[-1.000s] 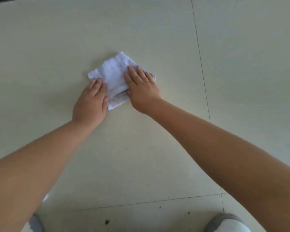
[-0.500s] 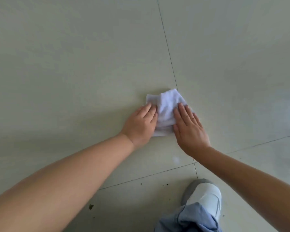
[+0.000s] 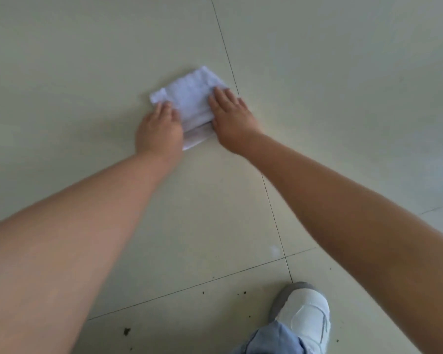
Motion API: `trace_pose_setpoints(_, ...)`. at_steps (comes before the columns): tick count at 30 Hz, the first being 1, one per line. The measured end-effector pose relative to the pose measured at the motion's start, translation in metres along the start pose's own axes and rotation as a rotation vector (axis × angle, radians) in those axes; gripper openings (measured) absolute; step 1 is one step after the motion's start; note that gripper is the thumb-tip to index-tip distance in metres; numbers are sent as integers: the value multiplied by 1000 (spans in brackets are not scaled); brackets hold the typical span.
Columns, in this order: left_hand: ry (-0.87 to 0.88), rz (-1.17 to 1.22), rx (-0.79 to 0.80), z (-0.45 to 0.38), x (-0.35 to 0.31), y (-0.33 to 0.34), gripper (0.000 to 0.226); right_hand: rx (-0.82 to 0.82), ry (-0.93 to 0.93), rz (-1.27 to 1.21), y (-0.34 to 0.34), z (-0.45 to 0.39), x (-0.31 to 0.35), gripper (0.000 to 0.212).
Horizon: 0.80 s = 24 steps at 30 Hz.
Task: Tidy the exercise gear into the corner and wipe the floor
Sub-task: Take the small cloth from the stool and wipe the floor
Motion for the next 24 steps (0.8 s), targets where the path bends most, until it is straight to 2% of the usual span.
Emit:
trace_pose_setpoints(2,18,-28,-61,30,31,12,35,6,-72,-31,17,7,32,55)
trace_pose_setpoints(7,-94,-34,141,105,73,33,31,103,-221,-92,50,42,92,56)
trace_pose_setpoints(11,-138,93,281,147,57,47,63,211,-242,-89,66,78,95,57)
trace_pose_setpoints(13,-95,99,335,155,32,42,66,237,-188,-87,70,99,77,58)
trace_pose_setpoints(16,110,117,315,143,-18,28,37,241,-42,-78,70,131,33,59)
trace_pose_setpoints(20,366,48,218,96,-101,9,56,131,249,-105,58,164,-48,55)
trace_pose_setpoints(22,426,46,253,74,-147,7,57,109,377,-119,48,172,-83,53)
trace_pose_setpoints(24,373,45,392,43,-183,7,51,40,458,-128,36,163,-117,53)
Point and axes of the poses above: each hand's wrist, its own z-axis away from the middle knuckle, its own y-axis out of the palm, x = y × z, the point moved 3 cm from there along -z, towards the middle knuckle, and after that the axes turned 2 degrees about x, right-handed, at the moved point
